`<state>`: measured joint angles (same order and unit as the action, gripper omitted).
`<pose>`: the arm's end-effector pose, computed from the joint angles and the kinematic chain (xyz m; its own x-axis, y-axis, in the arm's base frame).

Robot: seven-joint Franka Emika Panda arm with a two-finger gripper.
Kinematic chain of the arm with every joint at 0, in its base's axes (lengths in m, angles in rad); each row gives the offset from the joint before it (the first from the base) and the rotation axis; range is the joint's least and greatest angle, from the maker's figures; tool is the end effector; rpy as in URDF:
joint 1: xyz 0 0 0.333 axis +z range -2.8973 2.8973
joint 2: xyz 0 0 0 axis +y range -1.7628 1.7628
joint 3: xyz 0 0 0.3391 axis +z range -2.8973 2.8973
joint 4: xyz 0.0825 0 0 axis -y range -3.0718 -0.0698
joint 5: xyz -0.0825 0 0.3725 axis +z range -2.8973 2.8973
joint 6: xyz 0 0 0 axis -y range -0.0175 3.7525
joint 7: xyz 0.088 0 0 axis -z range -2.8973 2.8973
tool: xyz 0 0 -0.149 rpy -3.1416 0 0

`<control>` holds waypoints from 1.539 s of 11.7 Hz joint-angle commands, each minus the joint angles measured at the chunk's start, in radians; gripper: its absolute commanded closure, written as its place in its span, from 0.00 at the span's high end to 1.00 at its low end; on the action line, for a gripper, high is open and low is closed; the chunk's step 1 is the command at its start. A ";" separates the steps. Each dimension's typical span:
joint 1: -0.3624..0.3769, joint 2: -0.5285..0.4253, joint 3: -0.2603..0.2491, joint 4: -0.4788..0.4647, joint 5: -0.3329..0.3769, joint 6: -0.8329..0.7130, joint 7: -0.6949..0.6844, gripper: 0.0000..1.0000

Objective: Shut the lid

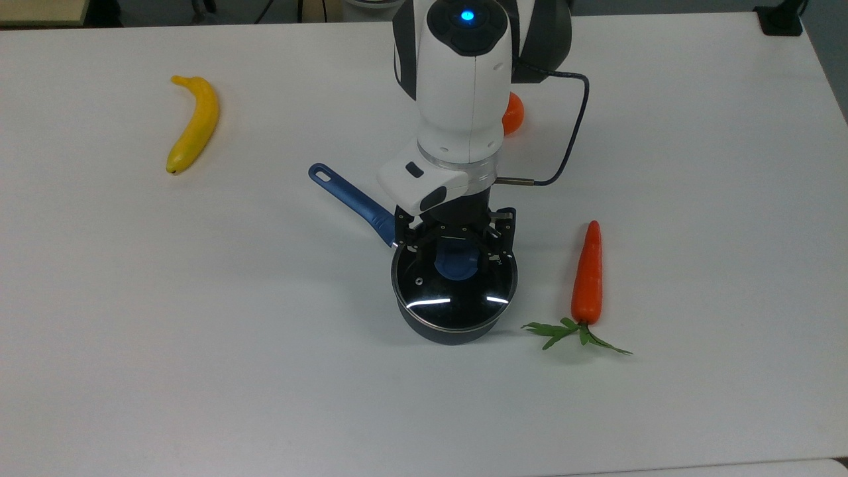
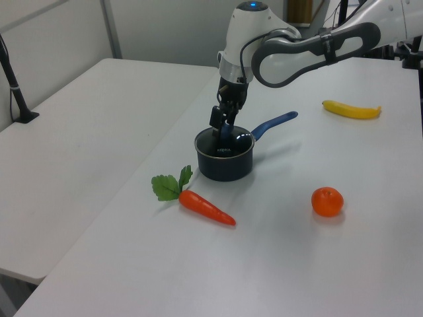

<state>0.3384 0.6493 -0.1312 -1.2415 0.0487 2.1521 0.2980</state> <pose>0.7505 0.1876 0.3959 0.9621 -0.0784 0.2611 -0.0688 -0.9966 -0.0458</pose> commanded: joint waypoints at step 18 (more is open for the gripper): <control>-0.357 -0.662 0.133 -0.452 -0.023 -0.534 -0.220 1.00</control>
<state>-0.0128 0.0201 -0.0071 -1.6565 0.0346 1.6278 0.1344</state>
